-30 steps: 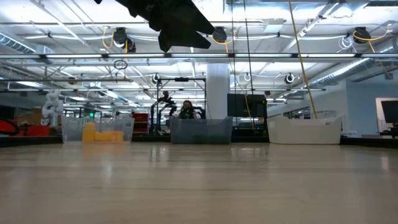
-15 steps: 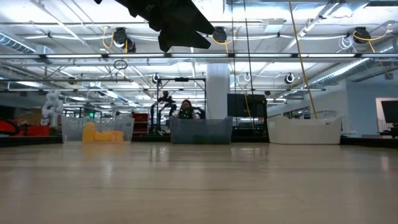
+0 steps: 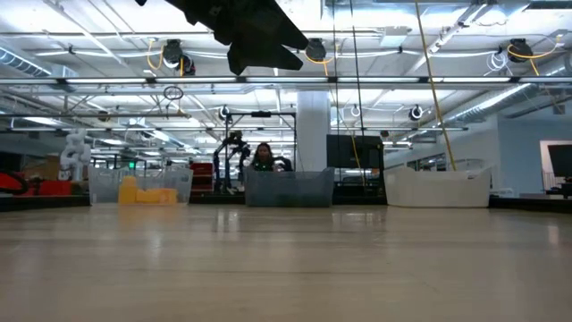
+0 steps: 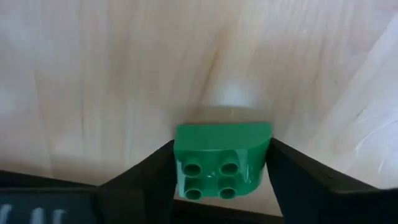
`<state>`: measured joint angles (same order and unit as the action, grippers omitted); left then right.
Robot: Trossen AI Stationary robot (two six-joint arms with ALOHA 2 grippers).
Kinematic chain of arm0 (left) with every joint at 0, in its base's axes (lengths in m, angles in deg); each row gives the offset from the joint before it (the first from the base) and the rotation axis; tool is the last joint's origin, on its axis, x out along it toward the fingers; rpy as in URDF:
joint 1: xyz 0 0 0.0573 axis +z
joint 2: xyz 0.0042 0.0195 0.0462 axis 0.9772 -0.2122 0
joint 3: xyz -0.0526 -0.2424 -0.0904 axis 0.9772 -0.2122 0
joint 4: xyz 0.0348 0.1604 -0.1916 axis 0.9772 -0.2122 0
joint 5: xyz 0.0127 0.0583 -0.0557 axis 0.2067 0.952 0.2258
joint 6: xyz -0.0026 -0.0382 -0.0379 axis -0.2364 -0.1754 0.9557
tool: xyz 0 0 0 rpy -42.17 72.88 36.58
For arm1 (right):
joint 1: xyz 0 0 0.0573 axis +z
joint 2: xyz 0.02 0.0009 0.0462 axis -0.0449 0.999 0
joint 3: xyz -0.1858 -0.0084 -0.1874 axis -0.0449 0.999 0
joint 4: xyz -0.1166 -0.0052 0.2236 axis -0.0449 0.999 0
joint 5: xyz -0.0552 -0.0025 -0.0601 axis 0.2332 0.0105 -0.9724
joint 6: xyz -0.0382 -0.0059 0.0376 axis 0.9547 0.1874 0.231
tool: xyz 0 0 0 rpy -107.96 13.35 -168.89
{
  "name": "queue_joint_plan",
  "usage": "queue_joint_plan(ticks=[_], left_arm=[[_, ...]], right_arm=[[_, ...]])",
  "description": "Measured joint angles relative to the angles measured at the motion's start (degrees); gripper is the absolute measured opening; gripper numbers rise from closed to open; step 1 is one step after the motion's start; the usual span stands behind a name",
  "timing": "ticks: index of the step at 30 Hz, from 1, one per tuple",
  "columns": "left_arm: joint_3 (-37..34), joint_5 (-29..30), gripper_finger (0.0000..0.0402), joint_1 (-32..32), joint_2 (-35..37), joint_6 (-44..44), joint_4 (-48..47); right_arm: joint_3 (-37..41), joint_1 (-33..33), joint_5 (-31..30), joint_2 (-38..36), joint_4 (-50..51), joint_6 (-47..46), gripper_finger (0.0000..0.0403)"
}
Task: Sort & place blocks by color
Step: Put the 4 stud green game piece into the gray bin
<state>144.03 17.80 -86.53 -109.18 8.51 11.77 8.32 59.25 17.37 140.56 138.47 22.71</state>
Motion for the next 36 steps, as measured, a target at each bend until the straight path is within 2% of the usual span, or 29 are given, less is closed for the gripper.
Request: queue_joint_plan(ticks=[2,8,11,14,19,24,29,36], left_arm=[[0.0,0.01,0.02,0.0,0.0,-0.02,0.0],[0.0,0.01,0.02,0.0,0.01,-0.02,0.04],[0.0,0.01,0.02,0.0,0.0,-0.02,0.04],[0.0,0.01,0.02,0.07,0.0,-0.09,0.04],[0.0,0.01,0.02,0.13,0.0,-0.16,0.02],[0.0,0.01,0.02,0.13,0.0,-0.2,-0.65],[0.0,0.0,0.02,0.13,0.0,-0.32,-3.83],[0.0,0.01,0.02,0.13,0.0,-0.28,-6.25]], right_arm=[[-0.07,-0.09,-0.66,-1.3,0.77,-0.16,0.019],[0.32,-2.49,-9.6,-7.0,0.77,0.68,0.0187],[0.08,-5.29,-13.81,-9.72,1.04,3.93,0.015],[-0.23,-9.63,-19.21,-10.85,1.25,9.77,0.0133],[-3.08,-20.26,-27.15,-11.34,0.84,22.22,0.0115],[-5.37,-33.13,-28.43,-11.47,-2.01,31.22,0.011],[-7.99,-44.67,-28.5,-11.47,-8.49,46.84,0.0109],[-15.01,-59.72,-28.36,-11.47,-14.55,63.69,0.0109]])
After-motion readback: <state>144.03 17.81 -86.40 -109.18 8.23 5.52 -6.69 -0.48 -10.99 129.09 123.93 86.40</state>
